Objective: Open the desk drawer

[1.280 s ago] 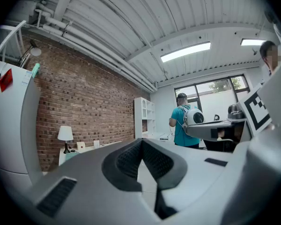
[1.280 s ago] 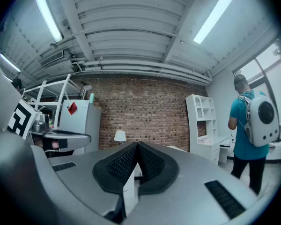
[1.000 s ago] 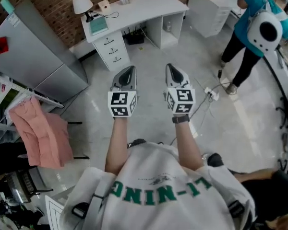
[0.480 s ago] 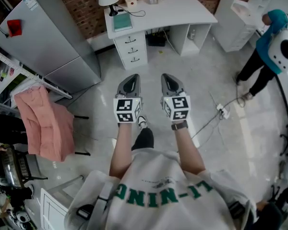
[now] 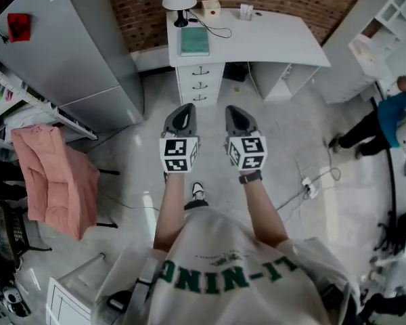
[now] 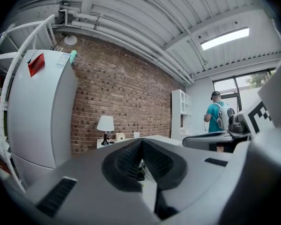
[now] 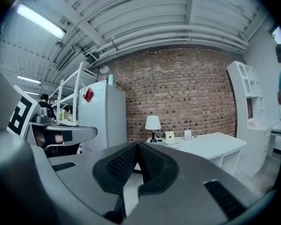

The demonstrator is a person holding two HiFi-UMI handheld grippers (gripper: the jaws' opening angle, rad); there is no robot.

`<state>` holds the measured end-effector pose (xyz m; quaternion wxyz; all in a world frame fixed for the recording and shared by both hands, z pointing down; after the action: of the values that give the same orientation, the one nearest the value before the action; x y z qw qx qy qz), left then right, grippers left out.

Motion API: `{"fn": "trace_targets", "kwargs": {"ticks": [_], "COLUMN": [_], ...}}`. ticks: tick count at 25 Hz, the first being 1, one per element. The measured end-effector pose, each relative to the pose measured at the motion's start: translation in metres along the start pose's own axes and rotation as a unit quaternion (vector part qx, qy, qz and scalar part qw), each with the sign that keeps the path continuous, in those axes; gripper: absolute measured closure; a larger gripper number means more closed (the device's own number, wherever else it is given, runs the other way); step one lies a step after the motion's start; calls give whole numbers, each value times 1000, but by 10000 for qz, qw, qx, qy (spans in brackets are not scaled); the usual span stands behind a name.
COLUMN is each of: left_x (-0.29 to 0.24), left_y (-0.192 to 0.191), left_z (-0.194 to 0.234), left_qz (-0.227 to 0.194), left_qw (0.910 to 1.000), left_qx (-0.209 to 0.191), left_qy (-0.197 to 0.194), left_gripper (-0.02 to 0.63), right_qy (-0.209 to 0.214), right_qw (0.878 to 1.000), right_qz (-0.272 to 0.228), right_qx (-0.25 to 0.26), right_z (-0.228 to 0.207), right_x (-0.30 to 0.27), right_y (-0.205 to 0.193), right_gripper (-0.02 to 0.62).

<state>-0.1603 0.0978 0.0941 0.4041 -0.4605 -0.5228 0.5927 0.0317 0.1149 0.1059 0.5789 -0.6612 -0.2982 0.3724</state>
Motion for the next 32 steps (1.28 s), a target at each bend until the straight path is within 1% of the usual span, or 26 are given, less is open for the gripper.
{"fn": "trace_targets", "kwargs": {"ticks": [8, 13, 19, 26, 29, 32], "left_x": [-75, -113, -161, -231, -259, -293], "left_y": [-9, -23, -44, -87, -116, -154], "left_z": [28, 25, 21, 21, 26, 31], "left_qz": [253, 407, 533, 623, 600, 549], "left_qw": [9996, 9991, 9985, 9974, 9976, 9981], "left_qx": [52, 55, -25, -21, -4, -53], "left_qy": [132, 80, 141, 355, 351, 291], "left_gripper": [606, 606, 606, 606, 606, 606], "right_qy": [-36, -56, 44, 368, 549, 665], "right_qw": [9989, 9969, 9934, 9913, 9903, 9902], "right_qz": [278, 455, 669, 809, 901, 939], "right_qx": [-375, -642, -926, -966, -909, -789], "right_z": [-44, -77, -122, -183, -202, -223], "right_x": [-63, -91, -130, -187, -214, -247], "right_y": [-13, -31, -59, -100, -127, -164], "right_gripper": [594, 594, 594, 593, 593, 592]}}
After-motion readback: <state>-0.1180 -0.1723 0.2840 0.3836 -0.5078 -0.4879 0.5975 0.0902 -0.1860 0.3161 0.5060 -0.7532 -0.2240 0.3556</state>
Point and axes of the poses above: the fingertips, and each gripper's own axes: x backward along the fingers, z to its left, y out of its top, the point moved 9 cm from there along x, backward along the fingers, and after that the axes turned 15 degrees about y, right-handed, at the moved point
